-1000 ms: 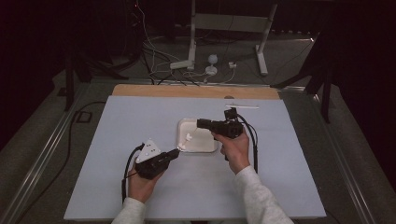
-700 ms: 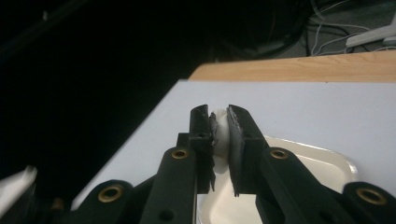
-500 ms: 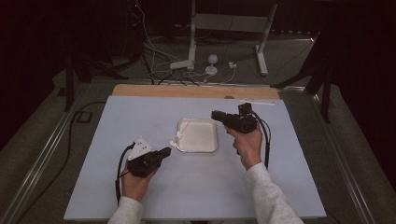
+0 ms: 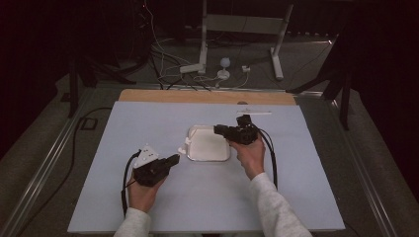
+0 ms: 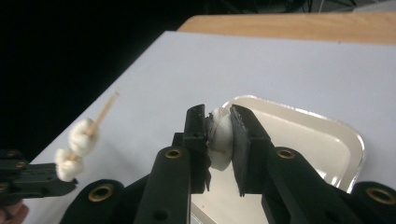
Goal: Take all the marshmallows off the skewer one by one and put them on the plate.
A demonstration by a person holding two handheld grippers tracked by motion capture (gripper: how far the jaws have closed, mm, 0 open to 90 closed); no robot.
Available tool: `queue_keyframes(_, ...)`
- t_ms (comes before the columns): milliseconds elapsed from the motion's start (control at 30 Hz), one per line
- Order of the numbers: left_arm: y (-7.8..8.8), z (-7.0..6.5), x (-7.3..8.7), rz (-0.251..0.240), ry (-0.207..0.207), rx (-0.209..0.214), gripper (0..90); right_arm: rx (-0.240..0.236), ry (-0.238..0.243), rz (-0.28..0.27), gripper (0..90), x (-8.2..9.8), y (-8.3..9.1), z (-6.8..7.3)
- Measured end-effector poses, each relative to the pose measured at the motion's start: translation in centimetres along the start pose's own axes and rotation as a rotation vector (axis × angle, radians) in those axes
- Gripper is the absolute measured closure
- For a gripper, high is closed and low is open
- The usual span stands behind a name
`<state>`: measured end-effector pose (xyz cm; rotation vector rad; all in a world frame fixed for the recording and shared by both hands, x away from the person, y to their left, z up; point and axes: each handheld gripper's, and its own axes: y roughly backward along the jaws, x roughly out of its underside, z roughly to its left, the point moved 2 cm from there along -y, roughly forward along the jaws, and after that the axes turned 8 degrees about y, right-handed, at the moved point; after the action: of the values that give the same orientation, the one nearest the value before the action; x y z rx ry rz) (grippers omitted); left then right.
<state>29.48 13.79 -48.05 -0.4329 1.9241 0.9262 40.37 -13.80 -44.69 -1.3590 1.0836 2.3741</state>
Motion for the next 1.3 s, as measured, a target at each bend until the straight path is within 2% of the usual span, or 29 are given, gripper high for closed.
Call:
queue_keyframes(400, -0.3, 0.1, 0.1, 0.006, 0.008, -0.004, 89.8, 0.051, -0.002, 0.088, 75.6, 1.6, -2.6, -1.0)
queue_keyframes(467, -0.3, 0.1, 0.1, 0.007, 0.007, -0.005, 89.8, 0.078, -0.003, 0.102, 53.6, 1.8, -3.2, -1.1)
queue_keyframes(533, -0.3, 0.1, 0.1, 0.007, 0.007, -0.006, 89.8, 0.097, -0.016, 0.114, 41.8, 1.9, -3.4, -1.3)
queue_keyframes(567, -0.3, 0.1, 0.1, 0.006, 0.007, -0.008, 89.8, 0.116, -0.017, 0.116, 30.8, 2.0, -3.5, -1.3)
queue_keyframes(600, -0.3, 0.1, 0.1, 0.006, 0.007, -0.008, 89.8, 0.116, -0.017, 0.116, 30.8, 2.0, -3.5, -1.3)
queue_keyframes(633, -0.3, 0.1, 0.1, 0.006, 0.007, -0.010, 89.8, 0.134, -0.017, 0.116, 26.3, 2.0, -3.4, -1.3)
queue_keyframes(667, -0.3, 0.1, 0.1, 0.005, 0.009, -0.010, 89.7, 0.113, -0.021, 0.112, 19.3, 2.0, -3.3, -1.1)
queue_keyframes(700, -0.3, 0.2, 0.1, 0.005, 0.010, -0.011, 89.7, 0.113, -0.021, 0.112, 19.3, 2.0, -3.3, -1.1)
queue_keyframes(733, -0.3, 0.2, 0.1, 0.006, 0.010, -0.014, 89.7, 0.091, -0.016, 0.102, 14.9, 2.0, -3.0, -0.8)
queue_keyframes(767, -0.3, 0.2, 0.1, 0.006, 0.013, -0.014, 89.7, 0.091, -0.016, 0.102, 14.9, 2.0, -3.0, -0.8)
queue_keyframes(800, -0.3, 0.2, 0.1, 0.005, 0.013, -0.014, 89.7, 0.060, -0.017, 0.093, 14.0, 1.9, -2.7, -0.4)
queue_keyframes(867, -0.3, 0.2, 0.1, 0.003, 0.012, -0.015, 89.7, 0.049, -0.016, 0.091, 13.4, 1.8, -2.5, -0.2)
queue_keyframes(900, -0.3, 0.2, 0.1, 0.002, 0.013, -0.015, 89.7, 0.016, -0.019, 0.082, 13.3, 1.7, -2.1, 0.2)
queue_keyframes(1000, -0.3, 0.2, 0.1, 0.002, 0.012, -0.016, 89.7, -0.008, -0.014, 0.074, 12.8, 1.6, -1.8, 0.6)
queue_keyframes(1067, -0.4, 0.1, 0.1, 0.002, 0.012, -0.017, 89.7, -0.047, -0.009, 0.060, 10.5, 1.4, -1.5, 1.4)
queue_keyframes(1267, -0.5, 0.0, 0.1, 0.002, 0.011, -0.014, 89.7, -0.101, -0.004, 0.056, 10.5, 1.4, -1.6, 2.5)
queue_keyframes(1300, -0.5, 0.0, 0.1, 0.001, 0.011, -0.014, 89.6, -0.127, -0.004, 0.058, 12.8, 1.3, -1.8, 3.0)
